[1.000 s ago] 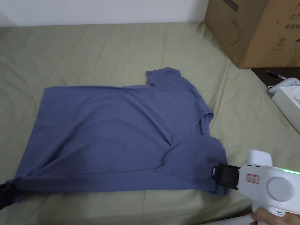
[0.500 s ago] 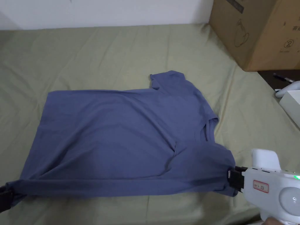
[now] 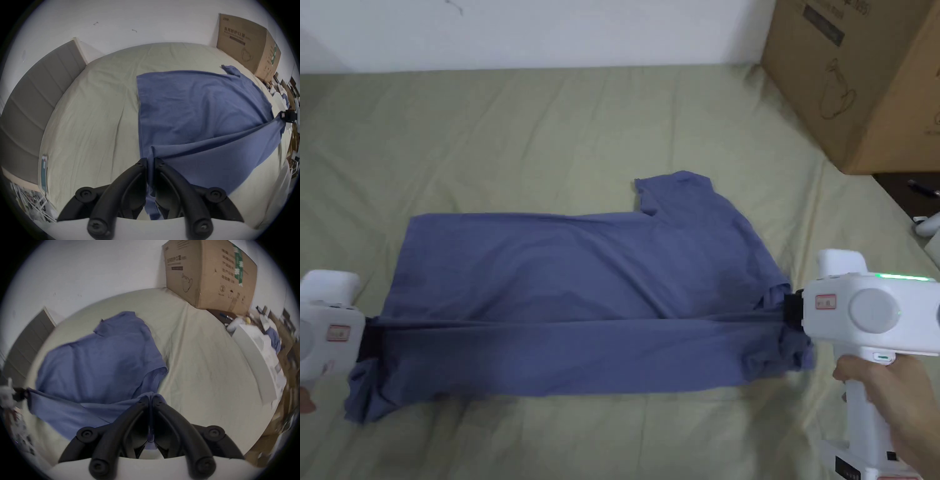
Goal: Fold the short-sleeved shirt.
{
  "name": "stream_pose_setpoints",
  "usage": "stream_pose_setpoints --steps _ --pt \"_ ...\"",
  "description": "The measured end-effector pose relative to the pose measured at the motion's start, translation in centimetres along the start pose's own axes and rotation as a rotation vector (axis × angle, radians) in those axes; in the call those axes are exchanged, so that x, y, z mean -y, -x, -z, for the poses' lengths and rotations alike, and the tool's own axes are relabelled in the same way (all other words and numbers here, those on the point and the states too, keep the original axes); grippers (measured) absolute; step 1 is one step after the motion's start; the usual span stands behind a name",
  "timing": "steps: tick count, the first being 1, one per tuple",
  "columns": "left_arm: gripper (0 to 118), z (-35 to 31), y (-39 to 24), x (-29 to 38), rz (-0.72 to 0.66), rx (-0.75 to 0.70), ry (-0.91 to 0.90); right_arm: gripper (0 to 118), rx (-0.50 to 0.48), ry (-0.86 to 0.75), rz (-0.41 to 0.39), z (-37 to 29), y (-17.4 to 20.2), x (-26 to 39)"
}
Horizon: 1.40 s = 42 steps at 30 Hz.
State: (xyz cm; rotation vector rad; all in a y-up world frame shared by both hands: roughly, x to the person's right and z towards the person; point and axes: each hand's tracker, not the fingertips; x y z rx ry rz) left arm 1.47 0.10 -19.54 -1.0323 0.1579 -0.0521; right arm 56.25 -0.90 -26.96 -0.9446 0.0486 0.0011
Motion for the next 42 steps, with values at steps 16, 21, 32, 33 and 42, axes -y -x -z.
stream_pose_setpoints --steps 16,21,32,33,42 --pt "3 -6.7 0.9 7.8 -0.197 0.06 -0.079 17 -0.144 -0.127 0.0 -7.8 -1.3 5.6" --pt "0 -6.8 0.7 10.9 -0.269 0.069 -0.096 0 -0.167 -0.095 0.097 -9.9 -1.6 9.4" --pt "102 -3.3 0.3 8.5 -0.312 0.137 -0.105 0 -0.151 -0.047 0.167 -9.2 -2.8 10.3" --pt "85 -2.3 0.1 8.4 -0.289 0.103 -0.061 0 -0.149 -0.041 0.157 -9.1 -2.7 10.4" --pt "11 -1.6 -1.3 8.2 -0.193 0.078 0.004 47 -0.183 -0.022 0.142 -6.4 -2.3 10.1"
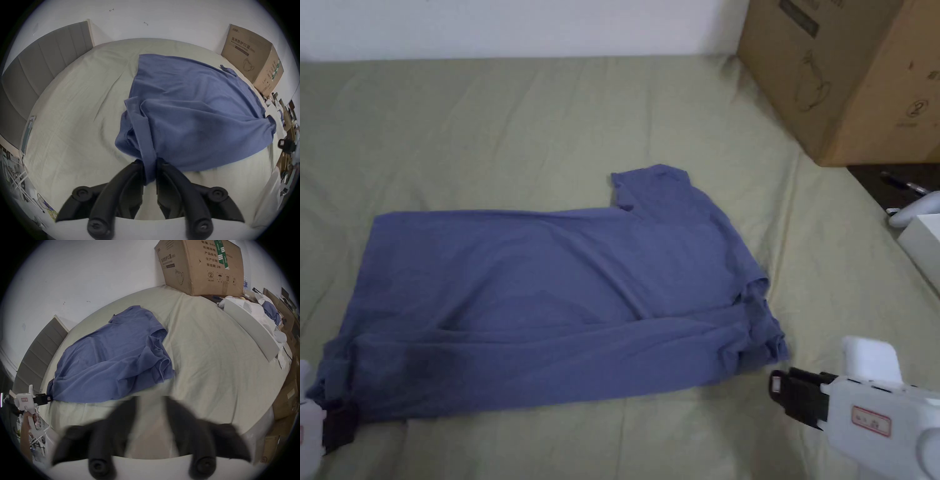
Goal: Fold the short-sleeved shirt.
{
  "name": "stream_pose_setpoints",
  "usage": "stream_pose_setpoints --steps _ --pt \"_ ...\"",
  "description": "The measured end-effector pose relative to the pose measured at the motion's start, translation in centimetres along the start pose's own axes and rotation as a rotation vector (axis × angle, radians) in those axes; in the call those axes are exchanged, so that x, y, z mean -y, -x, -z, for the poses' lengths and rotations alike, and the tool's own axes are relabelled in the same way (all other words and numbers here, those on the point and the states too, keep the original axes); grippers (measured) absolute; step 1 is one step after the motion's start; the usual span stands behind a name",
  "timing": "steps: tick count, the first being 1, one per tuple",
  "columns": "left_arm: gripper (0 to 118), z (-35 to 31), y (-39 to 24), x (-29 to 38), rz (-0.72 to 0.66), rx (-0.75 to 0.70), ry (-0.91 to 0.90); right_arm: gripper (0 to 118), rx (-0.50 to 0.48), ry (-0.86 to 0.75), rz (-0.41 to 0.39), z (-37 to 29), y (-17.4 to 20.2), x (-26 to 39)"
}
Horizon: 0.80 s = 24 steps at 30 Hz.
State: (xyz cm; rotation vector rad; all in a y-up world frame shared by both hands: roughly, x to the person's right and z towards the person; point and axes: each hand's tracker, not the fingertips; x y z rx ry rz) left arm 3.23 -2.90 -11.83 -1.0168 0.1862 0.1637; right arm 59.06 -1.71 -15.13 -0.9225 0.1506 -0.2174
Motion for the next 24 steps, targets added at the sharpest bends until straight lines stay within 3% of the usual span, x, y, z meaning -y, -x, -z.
stream_pose_setpoints --steps 1,2,3,8,11,14,15,17,18,20,21,24 --pt "11 -0.1 0.1 -0.3 -0.021 0.014 0.015 95 0.002 0.018 -0.005 1.0 -0.1 -0.3" --pt "11 -0.2 0.0 -0.4 -0.026 0.011 0.013 114 0.022 0.051 0.001 1.9 -0.1 -0.7" --pt "11 -0.3 -0.1 -0.4 -0.02 0.01 0.011 118 0.02 0.05 0.002 2.6 -0.2 -0.9" --pt "11 -0.9 -0.4 -0.6 0.018 0.006 0.012 112 0.04 0.069 0.0 6.5 -0.5 -2.6" --pt "11 -0.8 -0.2 -0.7 0.008 0.014 0.019 106 0.074 0.154 -0.008 8.8 0.1 -3.1" --pt "11 -0.7 0.0 -0.7 0.002 0.017 0.023 84 0.131 0.12 -0.168 8.3 1.6 -2.9" --pt "11 -0.7 -0.1 -0.8 0.012 0.016 0.027 68 0.121 0.116 -0.176 7.9 1.6 -3.0" --pt "11 -0.9 -0.3 -0.9 0.025 0.01 0.027 23 0.092 0.11 -0.169 6.7 1.9 -3.3" --pt "11 -1.0 -0.4 -0.9 0.033 0.009 0.028 17 0.067 0.103 -0.18 6.5 2.2 -3.5" --pt "11 -1.3 -0.5 -1.0 0.044 0.005 0.023 17 -0.009 0.11 -0.155 6.3 2.8 -3.8" --pt "11 -1.6 -0.6 -1.1 0.048 0.003 0.022 17 0.058 0.106 -0.174 6.4 3.2 -3.9" --pt "10 -2.6 -0.2 -1.0 0.052 0.011 0.012 16 0.059 0.087 -0.162 5.3 3.2 -4.0"
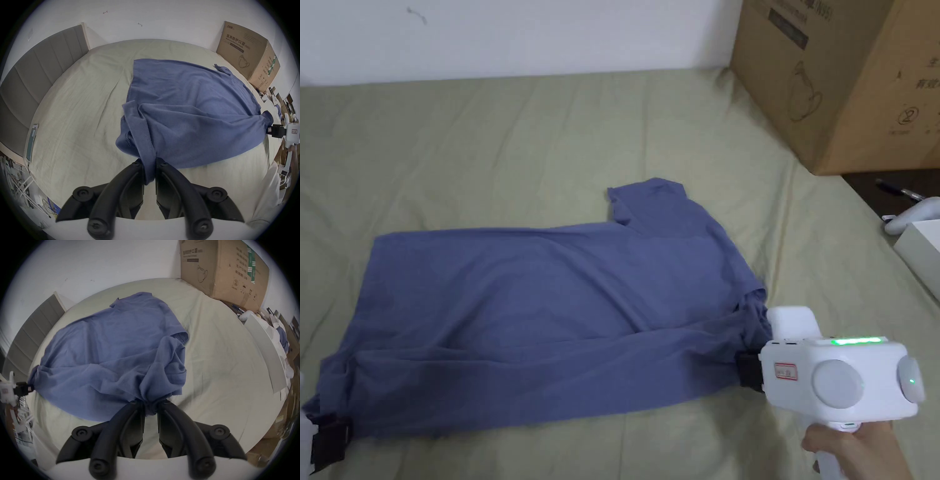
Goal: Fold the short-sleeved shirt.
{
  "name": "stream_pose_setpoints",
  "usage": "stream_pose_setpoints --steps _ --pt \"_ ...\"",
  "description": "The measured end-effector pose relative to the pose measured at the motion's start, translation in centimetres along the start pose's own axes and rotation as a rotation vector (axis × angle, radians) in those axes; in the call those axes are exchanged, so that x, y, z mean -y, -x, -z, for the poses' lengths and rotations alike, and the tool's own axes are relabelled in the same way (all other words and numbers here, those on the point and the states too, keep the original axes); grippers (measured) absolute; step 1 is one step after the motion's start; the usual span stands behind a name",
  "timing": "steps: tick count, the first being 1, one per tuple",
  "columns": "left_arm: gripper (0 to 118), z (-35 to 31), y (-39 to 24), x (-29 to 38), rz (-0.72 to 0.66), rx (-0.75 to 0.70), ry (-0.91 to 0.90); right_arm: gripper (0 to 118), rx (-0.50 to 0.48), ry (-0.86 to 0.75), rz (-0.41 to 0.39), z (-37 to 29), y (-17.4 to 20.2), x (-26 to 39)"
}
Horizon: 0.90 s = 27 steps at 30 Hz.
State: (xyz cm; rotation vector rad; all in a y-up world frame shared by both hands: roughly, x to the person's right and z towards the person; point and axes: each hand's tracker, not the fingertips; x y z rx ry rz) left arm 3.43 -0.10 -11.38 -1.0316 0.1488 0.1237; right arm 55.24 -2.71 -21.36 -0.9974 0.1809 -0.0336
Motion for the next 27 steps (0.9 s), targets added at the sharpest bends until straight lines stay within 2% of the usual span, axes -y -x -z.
stream_pose_setpoints --steps 3,6,7,8,10,12,14,16,18,22,25,26,27 --pt "9 -1.9 0.2 0.2 0.004 -0.001 -0.009 16 -0.039 -0.02 0.066 -2.1 -1.1 0.4" --pt "3 -4.0 1.1 1.1 0.011 -0.028 -0.034 16 -0.042 -0.034 0.065 -5.1 -1.9 1.5" --pt "3 -4.7 1.6 1.7 0.008 -0.043 -0.039 13 -0.028 -0.031 0.064 -6.1 -2.1 2.0" --pt "3 -5.2 2.1 2.4 0.004 -0.044 -0.046 2 -0.023 -0.027 0.061 -6.8 -2.3 2.6" --pt "0 -5.8 2.8 3.7 -0.017 -0.042 -0.035 2 -0.004 -0.02 0.072 -7.7 -3.2 4.2" --pt "0 -6.1 3.5 5.2 -0.021 -0.019 -0.019 2 -0.045 0.004 0.088 -7.6 -3.8 5.6" --pt "0 -5.9 3.6 6.2 -0.027 -0.019 -0.017 2 -0.034 0.039 0.079 -6.9 -3.6 6.1" --pt "0 -5.5 3.7 6.6 -0.055 0.002 -0.001 2 -0.029 0.015 0.102 -6.3 -3.2 6.1" --pt "0 -5.5 3.3 6.4 -0.063 0.022 -0.021 2 -0.031 0.009 0.118 -6.1 -2.8 5.6" --pt "0 -5.6 2.8 5.0 -0.076 0.048 -0.053 2 -0.02 -0.001 0.084 -6.2 -2.6 4.3" --pt "0 -5.2 2.8 4.3 -0.062 0.048 -0.077 2 -0.043 0.0 0.126 -6.5 -3.5 4.4" --pt "5 -5.0 2.8 4.0 -0.053 0.052 -0.08 2 -0.048 0.003 0.137 -6.5 -3.5 4.5" --pt "23 -4.7 2.9 3.8 -0.046 0.06 -0.089 2 -0.055 0.007 0.141 -6.4 -3.5 4.6"
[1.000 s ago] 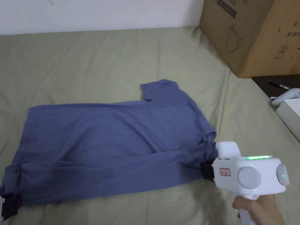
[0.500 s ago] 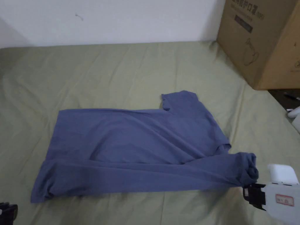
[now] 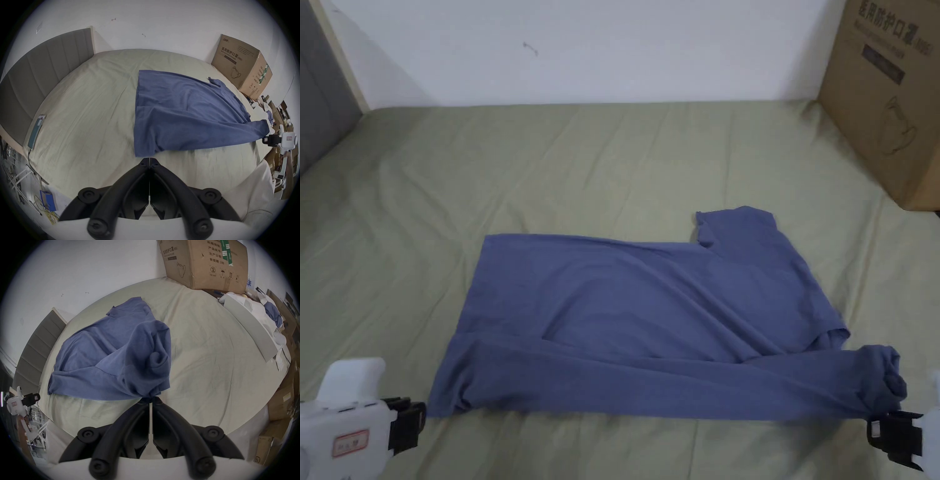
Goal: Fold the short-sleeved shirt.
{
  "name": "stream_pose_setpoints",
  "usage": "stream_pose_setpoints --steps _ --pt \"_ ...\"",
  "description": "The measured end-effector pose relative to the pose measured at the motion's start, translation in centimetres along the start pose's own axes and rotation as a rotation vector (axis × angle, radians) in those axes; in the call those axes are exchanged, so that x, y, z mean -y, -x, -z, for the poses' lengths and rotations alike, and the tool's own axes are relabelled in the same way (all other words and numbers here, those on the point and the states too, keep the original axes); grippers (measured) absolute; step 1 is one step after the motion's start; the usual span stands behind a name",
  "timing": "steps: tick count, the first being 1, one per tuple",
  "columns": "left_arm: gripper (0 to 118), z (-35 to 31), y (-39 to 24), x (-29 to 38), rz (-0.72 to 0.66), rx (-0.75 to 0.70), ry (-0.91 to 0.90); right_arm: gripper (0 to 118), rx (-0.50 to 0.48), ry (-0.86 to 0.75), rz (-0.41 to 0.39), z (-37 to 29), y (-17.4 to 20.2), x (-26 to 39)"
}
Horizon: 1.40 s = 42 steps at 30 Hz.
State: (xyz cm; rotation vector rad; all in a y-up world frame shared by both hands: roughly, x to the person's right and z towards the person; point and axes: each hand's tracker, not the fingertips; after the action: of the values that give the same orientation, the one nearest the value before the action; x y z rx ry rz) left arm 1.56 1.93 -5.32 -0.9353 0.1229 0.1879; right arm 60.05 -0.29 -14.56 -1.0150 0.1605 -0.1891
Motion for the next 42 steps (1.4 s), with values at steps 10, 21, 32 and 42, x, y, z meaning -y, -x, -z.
stream_pose_setpoints --steps 10,21,32,42 --pt "110 7.0 0.7 -2.6 -0.046 -0.021 0.068 2 0.007 0.018 0.007 0.5 0.1 0.3" --pt "3 8.2 -1.1 -2.5 -0.033 -0.046 0.098 2 -0.013 0.03 0.001 0.9 0.2 0.0" --pt "3 3.0 -1.5 -1.3 -0.014 0.026 0.09 2 -0.032 0.016 0.03 -1.3 -0.4 0.9" --pt "4 -1.4 -1.0 5.0 0.035 0.021 0.132 2 -0.034 0.095 0.063 -4.1 -1.6 6.6"
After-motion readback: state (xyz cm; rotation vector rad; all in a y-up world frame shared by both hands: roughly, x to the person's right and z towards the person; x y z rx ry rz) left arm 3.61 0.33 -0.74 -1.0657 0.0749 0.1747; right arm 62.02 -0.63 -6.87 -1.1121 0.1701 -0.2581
